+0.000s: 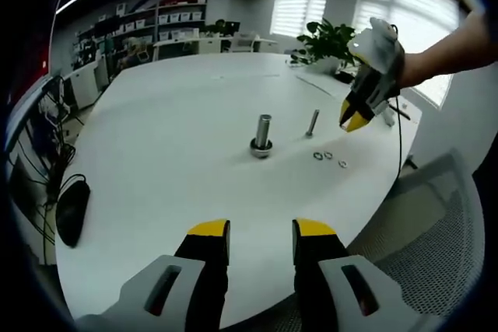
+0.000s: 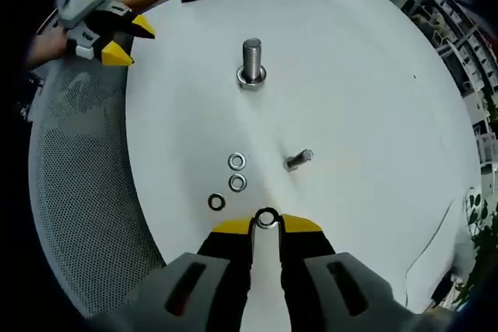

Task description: Place the washer onto the threaded stud by aligning its center hole with the stud, sliding it down to the base, and recovering from edge contact or off-axis alignment until the washer reaches the visible bottom stop.

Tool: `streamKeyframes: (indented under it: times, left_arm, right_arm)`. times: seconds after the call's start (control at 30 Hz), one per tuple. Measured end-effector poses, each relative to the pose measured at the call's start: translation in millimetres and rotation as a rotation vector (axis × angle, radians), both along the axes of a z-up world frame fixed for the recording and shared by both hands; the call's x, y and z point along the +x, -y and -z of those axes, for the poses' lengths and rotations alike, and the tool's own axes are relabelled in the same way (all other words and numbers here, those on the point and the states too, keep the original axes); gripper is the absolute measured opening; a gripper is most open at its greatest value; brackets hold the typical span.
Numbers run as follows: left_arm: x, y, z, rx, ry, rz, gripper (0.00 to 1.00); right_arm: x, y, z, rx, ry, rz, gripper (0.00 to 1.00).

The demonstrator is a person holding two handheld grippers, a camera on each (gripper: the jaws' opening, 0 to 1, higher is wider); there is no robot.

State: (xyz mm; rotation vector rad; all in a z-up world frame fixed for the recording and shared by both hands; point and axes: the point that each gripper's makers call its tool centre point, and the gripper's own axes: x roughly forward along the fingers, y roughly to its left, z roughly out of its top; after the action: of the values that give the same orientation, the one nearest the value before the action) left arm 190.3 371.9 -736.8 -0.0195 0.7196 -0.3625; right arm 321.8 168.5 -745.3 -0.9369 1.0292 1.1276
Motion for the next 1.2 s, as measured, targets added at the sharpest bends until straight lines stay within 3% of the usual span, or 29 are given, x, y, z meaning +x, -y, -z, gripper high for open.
streamKeyframes:
  times: [0.87, 1.2]
  left_arm:
    - [-0.3, 0, 0.4, -0.015, -0.002, -0.002, 0.30]
    - [-1.3, 1, 3.3, -0.009, -0.016, 0.004, 0.30]
  right_arm:
    - [55, -42, -38.9, 0.004, 0.073, -0.080, 0.14]
    - [61, -50, -36.9, 0.017, 0.065, -0.091, 0.14]
